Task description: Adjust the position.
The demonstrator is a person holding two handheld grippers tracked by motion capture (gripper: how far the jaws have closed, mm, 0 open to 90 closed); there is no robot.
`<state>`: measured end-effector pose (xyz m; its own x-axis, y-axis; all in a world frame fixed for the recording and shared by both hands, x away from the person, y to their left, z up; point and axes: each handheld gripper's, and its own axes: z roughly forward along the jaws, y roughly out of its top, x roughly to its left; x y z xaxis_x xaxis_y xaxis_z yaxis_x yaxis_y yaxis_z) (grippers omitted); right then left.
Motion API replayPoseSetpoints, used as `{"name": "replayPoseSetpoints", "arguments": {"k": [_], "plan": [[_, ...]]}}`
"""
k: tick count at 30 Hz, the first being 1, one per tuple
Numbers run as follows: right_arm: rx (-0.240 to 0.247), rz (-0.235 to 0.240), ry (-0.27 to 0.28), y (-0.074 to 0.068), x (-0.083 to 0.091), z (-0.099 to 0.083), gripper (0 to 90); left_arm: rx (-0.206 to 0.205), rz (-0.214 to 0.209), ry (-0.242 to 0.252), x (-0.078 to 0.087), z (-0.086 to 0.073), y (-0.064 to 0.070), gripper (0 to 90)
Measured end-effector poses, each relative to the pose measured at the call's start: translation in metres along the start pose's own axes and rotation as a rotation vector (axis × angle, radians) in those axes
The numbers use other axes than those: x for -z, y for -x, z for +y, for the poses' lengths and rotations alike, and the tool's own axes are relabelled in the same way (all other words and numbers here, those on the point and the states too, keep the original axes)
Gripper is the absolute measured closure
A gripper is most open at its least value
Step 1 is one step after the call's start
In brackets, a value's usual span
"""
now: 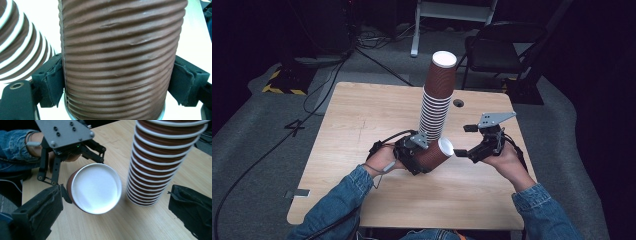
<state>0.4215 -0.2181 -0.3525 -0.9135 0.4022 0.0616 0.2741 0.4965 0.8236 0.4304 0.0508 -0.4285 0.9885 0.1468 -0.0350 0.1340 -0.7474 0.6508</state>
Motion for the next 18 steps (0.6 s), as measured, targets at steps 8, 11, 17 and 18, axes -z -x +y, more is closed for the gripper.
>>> {"name": "replayPoseSetpoints", "arguments": {"k": [8, 11, 17, 18], "plan": [[0.023, 0.053, -0.04, -0.007, -0.015, 0.002, 0.0, -0.016, -0.01, -0.045, -0.005, 0.0, 0.002, 13.7], [0.031, 0.067, -0.066, -0.01, -0.022, 0.003, 0.0, -0.025, -0.011, -0.054, -0.006, 0.001, 0.003, 13.7], [0.065, 0.099, -0.147, -0.014, -0.036, 0.008, 0.4, -0.032, -0.012, -0.06, -0.007, 0.002, 0.005, 13.7], [0.069, 0.101, -0.156, -0.015, -0.037, 0.009, 0.4, -0.033, -0.012, -0.061, -0.007, 0.002, 0.005, 13.7]]}}
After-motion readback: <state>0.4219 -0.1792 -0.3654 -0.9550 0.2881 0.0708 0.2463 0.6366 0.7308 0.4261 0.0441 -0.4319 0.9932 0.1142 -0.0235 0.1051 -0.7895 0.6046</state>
